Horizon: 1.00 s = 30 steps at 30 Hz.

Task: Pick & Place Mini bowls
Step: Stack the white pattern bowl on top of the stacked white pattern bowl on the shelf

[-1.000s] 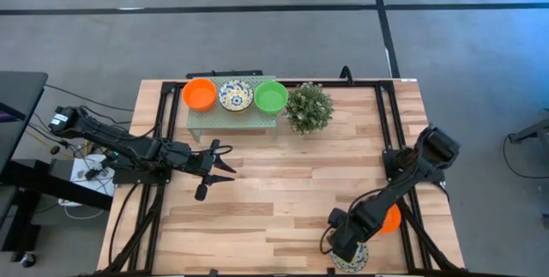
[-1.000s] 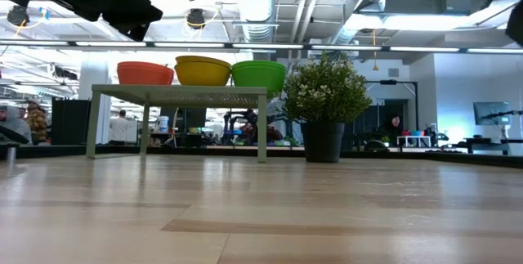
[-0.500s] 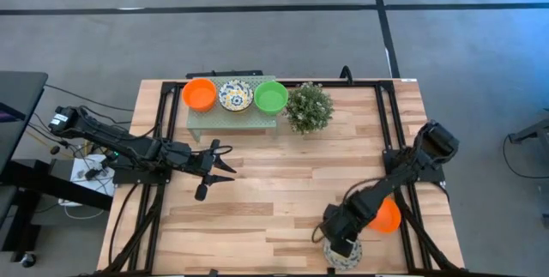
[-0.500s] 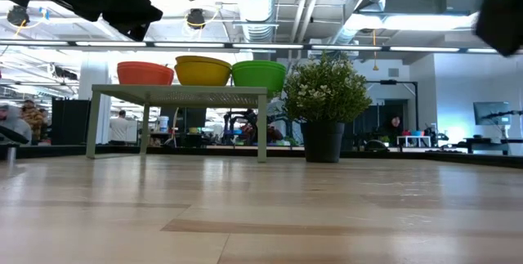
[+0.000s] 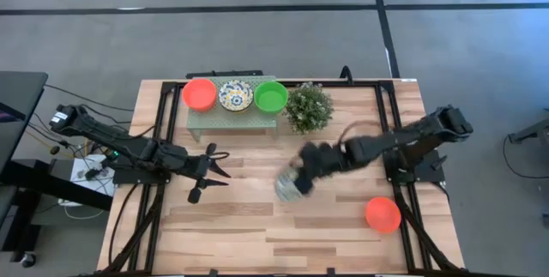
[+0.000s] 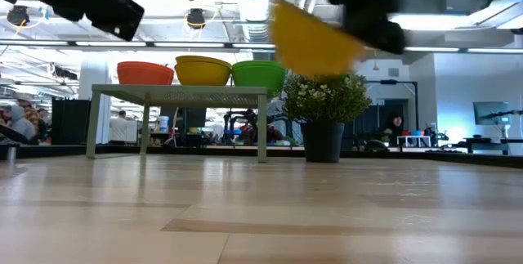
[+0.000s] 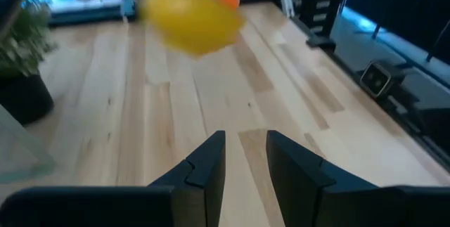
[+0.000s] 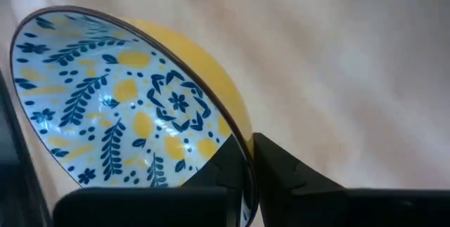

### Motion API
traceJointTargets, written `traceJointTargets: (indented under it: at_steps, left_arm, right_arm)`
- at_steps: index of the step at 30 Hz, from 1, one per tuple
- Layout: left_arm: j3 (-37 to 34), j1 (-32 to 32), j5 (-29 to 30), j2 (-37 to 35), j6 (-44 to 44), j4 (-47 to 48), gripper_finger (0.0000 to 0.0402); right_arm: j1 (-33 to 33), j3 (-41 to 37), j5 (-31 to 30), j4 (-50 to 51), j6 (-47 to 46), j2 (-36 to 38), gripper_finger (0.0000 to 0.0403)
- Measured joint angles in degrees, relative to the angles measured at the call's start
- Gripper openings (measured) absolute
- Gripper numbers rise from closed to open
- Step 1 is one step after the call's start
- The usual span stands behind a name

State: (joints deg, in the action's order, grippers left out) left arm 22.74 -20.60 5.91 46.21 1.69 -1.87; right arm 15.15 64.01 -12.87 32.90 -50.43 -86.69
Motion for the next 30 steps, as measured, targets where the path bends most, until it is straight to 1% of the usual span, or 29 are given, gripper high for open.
traceJointTargets:
  at_steps: [2,6,9,12,16,22,26,28,30]
  left_arm:
    - [0.0,0.0,0.02,-2.3,0.86,0.38,0.0106]
    - [0.0,0.0,0.65,-8.26,1.04,2.69,0.0106]
    - [0.0,0.0,2.54,-12.56,1.05,4.4,0.0106]
    - [0.0,0.0,3.87,-15.89,1.05,4.85,0.0106]
    - [0.0,0.0,3.96,-18.18,1.05,4.92,0.0106]
    - [0.0,0.0,3.95,-18.33,1.04,5.18,0.0106]
    - [0.0,0.0,3.93,-18.18,1.02,5.49,0.0106]
    - [0.0,0.0,3.93,-17.96,0.86,5.75,0.0106]
    - [0.0,0.0,3.93,-17.53,0.76,6.08,0.0106]
  right_arm:
    - [-4.26,0.0,-0.64,-6.53,1.41,0.68,0.001]
    - [-10.91,0.95,1.64,-19.63,7.62,1.54,0.0007]
    - [-14.05,6.12,2.32,-21.27,13.35,1.1,0.0009]
    - [-16.31,13.68,2.32,-17.85,19.97,-0.89,0.0006]
    - [-18.79,25.76,2.28,-8.6,25.53,-5.82,0.0005]
    - [-24.24,44.23,2.41,4.35,29.51,-16.55,0.0008]
    - [-28.3,55.71,2.56,9.19,31.47,-24.16,0.001]
    - [-30.29,60.78,3.75,11.83,31.55,-27.75,0.0011]
    - [-32.19,64.65,6.51,13.91,33.1,-31.35,0.0011]
